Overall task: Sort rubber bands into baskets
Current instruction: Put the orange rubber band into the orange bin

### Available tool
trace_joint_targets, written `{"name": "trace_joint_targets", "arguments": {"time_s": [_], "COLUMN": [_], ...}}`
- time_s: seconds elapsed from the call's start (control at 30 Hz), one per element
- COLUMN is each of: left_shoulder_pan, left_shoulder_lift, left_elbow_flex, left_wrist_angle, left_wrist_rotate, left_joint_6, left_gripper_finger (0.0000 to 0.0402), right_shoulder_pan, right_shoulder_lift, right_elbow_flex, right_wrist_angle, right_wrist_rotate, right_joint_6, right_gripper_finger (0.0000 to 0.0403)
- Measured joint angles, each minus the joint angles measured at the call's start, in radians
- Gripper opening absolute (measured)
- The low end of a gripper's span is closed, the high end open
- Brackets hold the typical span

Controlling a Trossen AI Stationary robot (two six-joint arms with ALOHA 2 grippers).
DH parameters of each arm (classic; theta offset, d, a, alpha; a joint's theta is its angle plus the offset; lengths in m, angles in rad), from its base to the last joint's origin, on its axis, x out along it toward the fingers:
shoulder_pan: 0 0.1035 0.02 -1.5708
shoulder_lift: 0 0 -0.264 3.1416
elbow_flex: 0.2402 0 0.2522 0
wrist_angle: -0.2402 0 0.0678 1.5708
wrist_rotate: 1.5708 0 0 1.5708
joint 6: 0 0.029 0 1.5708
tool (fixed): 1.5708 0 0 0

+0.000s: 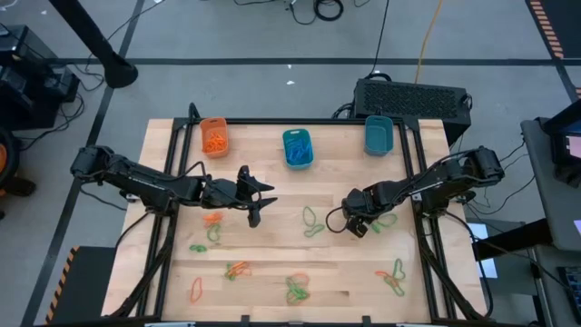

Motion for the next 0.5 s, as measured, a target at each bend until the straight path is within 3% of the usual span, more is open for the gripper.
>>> {"name": "trace_joint_targets", "arguments": {"time_s": [0.37,0.5], "left_shoulder_pan": [-0.002,-0.006], "left_shoulder_lift": [0.011,0.011], "left_elbow_flex": [0.000,0.000], "left_wrist_angle": [0.005,0.001], "left_wrist_rotate": [0.013,0.023], "left_joint_6": [0.000,0.000], "left_gripper_finger": [0.0176,0.0176], "right_shoulder_pan": [0.069,0.101], "right_shoulder_lift": [-0.074,-0.126], "right_elbow_flex": [0.175,0.197], "right_wrist_angle": [0.029,0.030], "right_wrist_rotate": [-0.045,0.000], "right_joint_6": [-0.104,-0.101], "right_gripper_finger": [0.0000,0.0000]}}
